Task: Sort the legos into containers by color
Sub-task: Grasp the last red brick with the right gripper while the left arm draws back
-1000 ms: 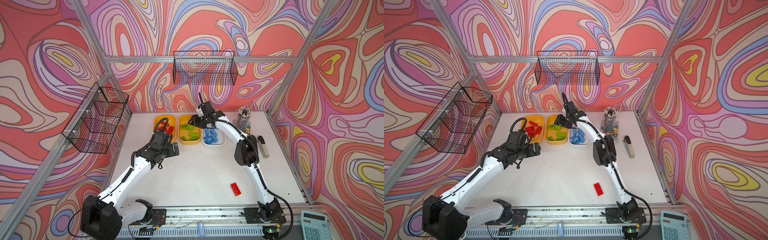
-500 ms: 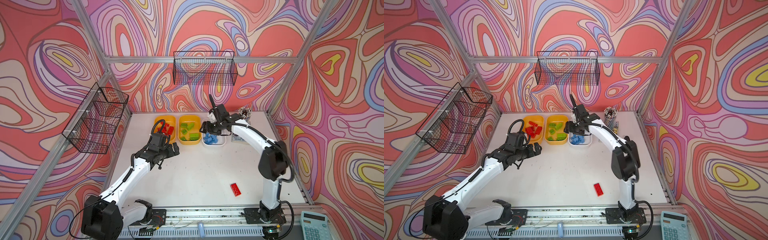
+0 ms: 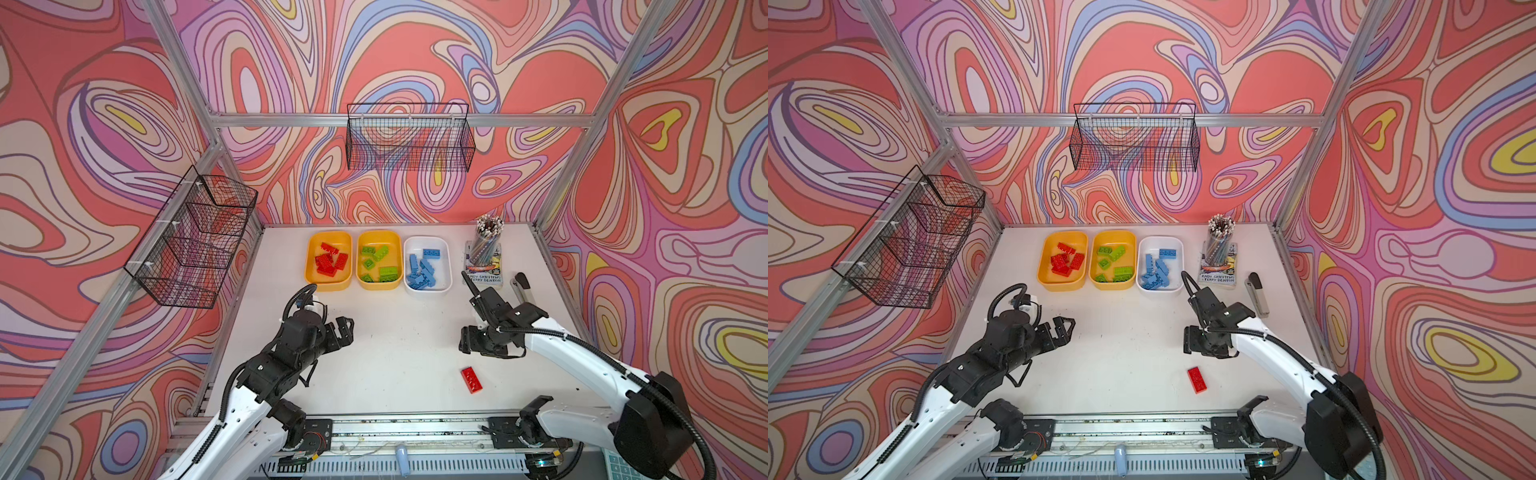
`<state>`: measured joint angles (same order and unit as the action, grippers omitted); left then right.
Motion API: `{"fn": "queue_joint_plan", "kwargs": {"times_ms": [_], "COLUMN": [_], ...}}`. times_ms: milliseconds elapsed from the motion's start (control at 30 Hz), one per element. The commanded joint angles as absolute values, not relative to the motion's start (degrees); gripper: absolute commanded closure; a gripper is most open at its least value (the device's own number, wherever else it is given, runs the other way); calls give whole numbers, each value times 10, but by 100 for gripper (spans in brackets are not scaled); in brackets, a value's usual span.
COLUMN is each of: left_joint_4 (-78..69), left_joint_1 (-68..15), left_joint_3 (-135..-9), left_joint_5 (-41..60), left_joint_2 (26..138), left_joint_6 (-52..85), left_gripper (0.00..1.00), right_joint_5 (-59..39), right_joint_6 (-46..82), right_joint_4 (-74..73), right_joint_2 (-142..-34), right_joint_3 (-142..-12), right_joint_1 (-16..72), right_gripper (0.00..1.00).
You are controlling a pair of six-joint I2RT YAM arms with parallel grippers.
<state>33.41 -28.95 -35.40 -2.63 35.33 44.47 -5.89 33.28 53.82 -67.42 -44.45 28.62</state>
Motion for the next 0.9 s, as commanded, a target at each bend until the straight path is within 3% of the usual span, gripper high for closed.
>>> {"fn": "queue_joint_plan", "kwargs": {"times_ms": [0, 200, 433, 633, 733, 867], "left_joint_4": [393, 405, 406, 415, 426, 438], "left_joint_1": [-292, -292, -292, -292, -292, -292], "left_joint_3": [-357, -365, -362, -347, -344, -341], "left_joint_5": [-58, -65, -63, -65, -75, -82], "left_joint_2": [328, 310, 313, 289, 275, 262], "left_joint_6": [467, 468, 470, 484, 488, 493], "left_gripper": [0, 0, 0, 0, 0, 0], "right_joint_5": [-74, -80, -63, -51, -44, -41], "right_joint_6": [364, 388, 465, 478, 477, 460], "right_joint_4": [525, 496, 464, 453, 450, 446], "right_joint_2": [-645, -640, -665, -678, -713, -777], "right_joint_3": [-400, -368, -338, -322, -324, -366], "right_joint_1": [294, 328, 431, 442, 442, 448], "right_gripper": [24, 26, 32, 35, 46, 73]}}
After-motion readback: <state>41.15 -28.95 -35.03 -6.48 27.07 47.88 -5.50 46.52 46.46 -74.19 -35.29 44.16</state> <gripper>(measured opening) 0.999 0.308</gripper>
